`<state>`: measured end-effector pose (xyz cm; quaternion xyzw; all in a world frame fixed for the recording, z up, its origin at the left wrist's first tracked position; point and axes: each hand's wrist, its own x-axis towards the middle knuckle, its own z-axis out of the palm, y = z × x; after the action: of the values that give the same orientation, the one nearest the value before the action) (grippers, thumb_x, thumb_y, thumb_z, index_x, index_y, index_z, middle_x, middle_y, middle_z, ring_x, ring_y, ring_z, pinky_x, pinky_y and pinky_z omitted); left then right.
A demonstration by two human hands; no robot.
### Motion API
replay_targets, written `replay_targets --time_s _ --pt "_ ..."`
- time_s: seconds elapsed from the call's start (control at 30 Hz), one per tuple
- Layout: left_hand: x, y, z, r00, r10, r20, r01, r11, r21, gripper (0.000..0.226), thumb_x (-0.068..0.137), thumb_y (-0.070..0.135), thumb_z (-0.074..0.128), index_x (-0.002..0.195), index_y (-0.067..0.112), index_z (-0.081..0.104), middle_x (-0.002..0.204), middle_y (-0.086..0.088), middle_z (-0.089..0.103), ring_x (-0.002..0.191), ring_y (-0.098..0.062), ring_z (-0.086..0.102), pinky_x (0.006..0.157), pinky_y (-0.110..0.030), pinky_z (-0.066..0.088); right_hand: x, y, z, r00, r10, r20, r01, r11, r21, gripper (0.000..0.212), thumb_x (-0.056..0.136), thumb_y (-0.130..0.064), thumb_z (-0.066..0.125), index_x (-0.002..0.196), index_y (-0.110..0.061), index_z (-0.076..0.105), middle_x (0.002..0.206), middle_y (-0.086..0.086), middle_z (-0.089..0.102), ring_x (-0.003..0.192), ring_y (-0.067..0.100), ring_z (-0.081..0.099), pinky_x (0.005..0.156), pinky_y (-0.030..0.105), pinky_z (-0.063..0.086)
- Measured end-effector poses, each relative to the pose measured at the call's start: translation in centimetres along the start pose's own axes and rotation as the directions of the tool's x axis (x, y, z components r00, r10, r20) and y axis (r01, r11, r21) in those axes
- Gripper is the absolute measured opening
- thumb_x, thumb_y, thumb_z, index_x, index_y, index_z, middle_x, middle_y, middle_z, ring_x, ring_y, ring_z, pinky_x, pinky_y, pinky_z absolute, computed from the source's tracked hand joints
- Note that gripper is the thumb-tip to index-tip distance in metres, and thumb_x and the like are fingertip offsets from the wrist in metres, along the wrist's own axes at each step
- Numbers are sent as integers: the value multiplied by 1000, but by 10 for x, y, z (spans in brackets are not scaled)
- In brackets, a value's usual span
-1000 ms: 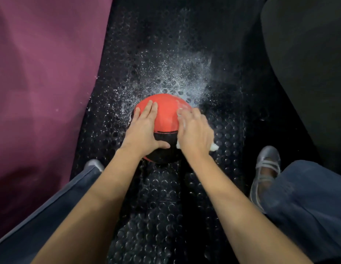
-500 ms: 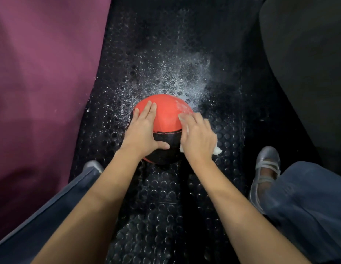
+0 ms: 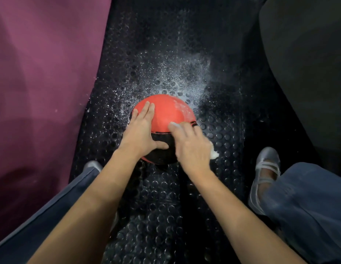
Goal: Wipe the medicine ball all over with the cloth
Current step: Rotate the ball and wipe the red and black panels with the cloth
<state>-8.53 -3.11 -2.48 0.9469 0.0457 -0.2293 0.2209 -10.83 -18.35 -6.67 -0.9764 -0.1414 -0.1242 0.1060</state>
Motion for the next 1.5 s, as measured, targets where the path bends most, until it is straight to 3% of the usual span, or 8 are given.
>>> replay_targets --time_s 0.1,0.27,0.43,0.63,0.87,1.23,1.4,1.5 --pt "0 0 0 1000 -9 -2 9 1000 -14 132 62 44 86 155 18 -3 163 6 -6 150 -28 -5 119 -40 8 10 8 1 947 319 -24 -310 934 177 22 86 -17 61 106 -23 68 94 0 64 71 26 57 46 29 46" --pt "1 -5 -2 1000 -10 5 10 1000 -11 131 62 44 87 156 17 -1 163 6 -5 150 -28 -2 119 -42 11 -8 -13 -1 999 35 2 -35 996 85 26 85 -20 57 109 -25 66 95 -4 64 67 20 53 43 27 40" --pt "1 -1 -4 1000 -4 23 4 1000 -10 132 61 40 88 156 18 -2 163 6 -5 149 -29 -4 119 -41 7 19 11 4 905 400 144 -423 881 211 21 96 -26 51 107 -19 67 105 -2 62 90 25 58 60 27 31" --pt "11 8 -15 996 -62 57 56 993 108 122 69 53 80 154 6 7 162 -11 9 147 -32 18 119 -42 21 3 -3 -1 949 295 108 -314 901 301 23 94 -28 55 112 -21 67 98 -1 63 87 25 61 58 29 45" --pt "-9 -7 -8 993 -118 19 117 992 40 129 61 39 89 156 17 5 163 -2 3 149 -32 10 119 -45 18 -7 -11 -8 994 90 63 -102 971 217 24 90 -26 49 105 -16 63 86 1 60 69 23 59 44 28 43" --pt "-22 5 1 991 -131 -17 131 990 50 125 66 38 86 156 18 2 163 1 1 148 -36 7 117 -43 16 10 -5 -12 996 -9 90 -3 990 140 12 82 -18 72 93 -15 69 84 5 63 69 24 60 41 26 39" --pt "-31 12 12 992 -120 -24 122 990 78 123 68 38 84 156 23 -1 163 7 -4 149 -36 0 118 -39 14 46 8 -7 965 129 227 -159 980 119 27 99 -26 46 115 -14 63 109 8 63 96 27 59 60 31 37" --pt "-33 14 15 992 -123 -27 125 989 80 123 68 39 84 156 24 0 163 10 -5 149 -33 0 116 -40 22 11 -1 -17 986 87 141 -111 978 178 18 94 -23 57 105 -16 69 96 4 67 81 25 62 51 29 45"
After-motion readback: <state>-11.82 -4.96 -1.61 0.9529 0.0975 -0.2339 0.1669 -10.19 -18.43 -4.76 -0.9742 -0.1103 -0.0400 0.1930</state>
